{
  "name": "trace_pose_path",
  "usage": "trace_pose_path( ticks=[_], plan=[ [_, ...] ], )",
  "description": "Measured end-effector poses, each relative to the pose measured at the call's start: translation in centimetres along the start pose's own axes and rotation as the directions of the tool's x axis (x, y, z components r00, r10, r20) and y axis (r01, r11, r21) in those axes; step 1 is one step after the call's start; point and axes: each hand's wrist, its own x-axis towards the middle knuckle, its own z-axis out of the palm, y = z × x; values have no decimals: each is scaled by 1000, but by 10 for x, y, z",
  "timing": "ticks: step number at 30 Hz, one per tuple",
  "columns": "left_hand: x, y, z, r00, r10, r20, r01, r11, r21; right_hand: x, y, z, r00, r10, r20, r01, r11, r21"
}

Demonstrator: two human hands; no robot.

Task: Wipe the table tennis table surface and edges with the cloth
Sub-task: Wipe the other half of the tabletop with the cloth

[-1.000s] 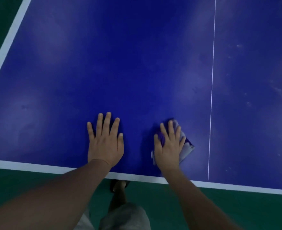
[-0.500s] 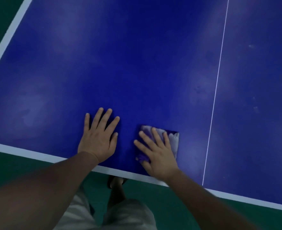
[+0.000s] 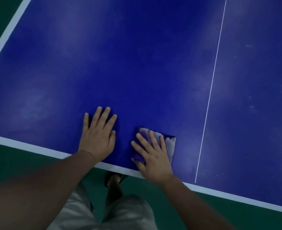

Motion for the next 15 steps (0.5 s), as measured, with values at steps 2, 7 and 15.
trace_pose_path(
  ticks=[2, 7, 15],
  plan=[
    [-7, 21, 4, 1000, 13, 9, -12, 999, -41, 19, 12, -7, 995, 96, 11, -96, 995, 23],
    [-26, 55, 19, 996, -71, 55, 74, 996, -47, 104, -1, -19, 961, 277, 8, -277, 959, 66],
    [-25, 58, 25, 996, -85, 34, 85, 996, -6, -34, 41, -3, 1000, 19, -16, -19, 1000, 17]
  ],
)
